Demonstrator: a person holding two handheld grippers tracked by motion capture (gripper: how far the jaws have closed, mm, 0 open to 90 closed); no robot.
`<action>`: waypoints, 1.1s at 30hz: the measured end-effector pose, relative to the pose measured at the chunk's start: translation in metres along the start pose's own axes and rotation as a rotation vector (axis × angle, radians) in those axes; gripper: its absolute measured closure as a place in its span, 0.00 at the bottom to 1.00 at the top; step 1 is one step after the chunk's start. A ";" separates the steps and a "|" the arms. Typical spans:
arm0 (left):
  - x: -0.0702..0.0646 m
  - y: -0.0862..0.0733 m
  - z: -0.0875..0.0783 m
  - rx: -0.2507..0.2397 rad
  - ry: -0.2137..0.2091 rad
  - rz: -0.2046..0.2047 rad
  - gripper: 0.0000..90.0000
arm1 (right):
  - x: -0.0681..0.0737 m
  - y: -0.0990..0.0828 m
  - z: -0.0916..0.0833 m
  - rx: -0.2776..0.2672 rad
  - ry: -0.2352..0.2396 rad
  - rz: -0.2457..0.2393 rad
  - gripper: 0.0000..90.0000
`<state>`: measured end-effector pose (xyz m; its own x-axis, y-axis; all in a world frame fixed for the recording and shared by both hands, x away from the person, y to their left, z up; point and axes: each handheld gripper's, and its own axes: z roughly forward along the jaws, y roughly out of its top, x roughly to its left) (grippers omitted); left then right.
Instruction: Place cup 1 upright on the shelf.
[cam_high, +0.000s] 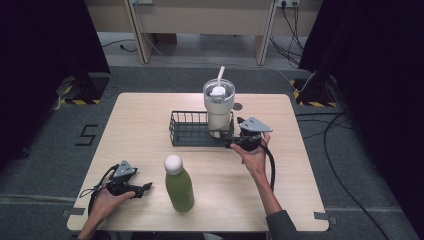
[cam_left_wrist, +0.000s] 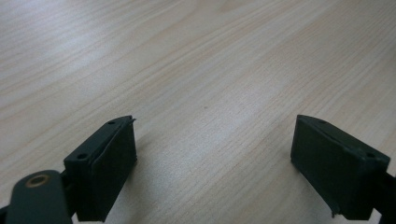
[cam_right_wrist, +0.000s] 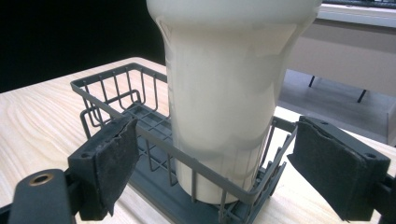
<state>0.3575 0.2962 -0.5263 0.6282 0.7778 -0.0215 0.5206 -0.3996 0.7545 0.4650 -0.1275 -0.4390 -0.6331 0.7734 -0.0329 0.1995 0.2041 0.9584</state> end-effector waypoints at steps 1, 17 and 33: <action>0.000 0.000 0.000 0.000 0.000 0.000 0.15 | 0.000 0.000 -0.001 -0.002 -0.003 -0.001 0.17; 0.000 0.000 0.000 0.000 0.000 0.000 0.15 | 0.006 -0.007 -0.020 0.005 0.012 0.004 0.17; 0.000 0.000 0.000 0.000 0.000 0.000 0.15 | 0.010 -0.014 -0.033 -0.011 0.002 0.006 0.17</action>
<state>0.3575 0.2962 -0.5263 0.6278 0.7781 -0.0216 0.5206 -0.3991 0.7548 0.4308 -0.1429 -0.4435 -0.6336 0.7732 -0.0266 0.1949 0.1928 0.9617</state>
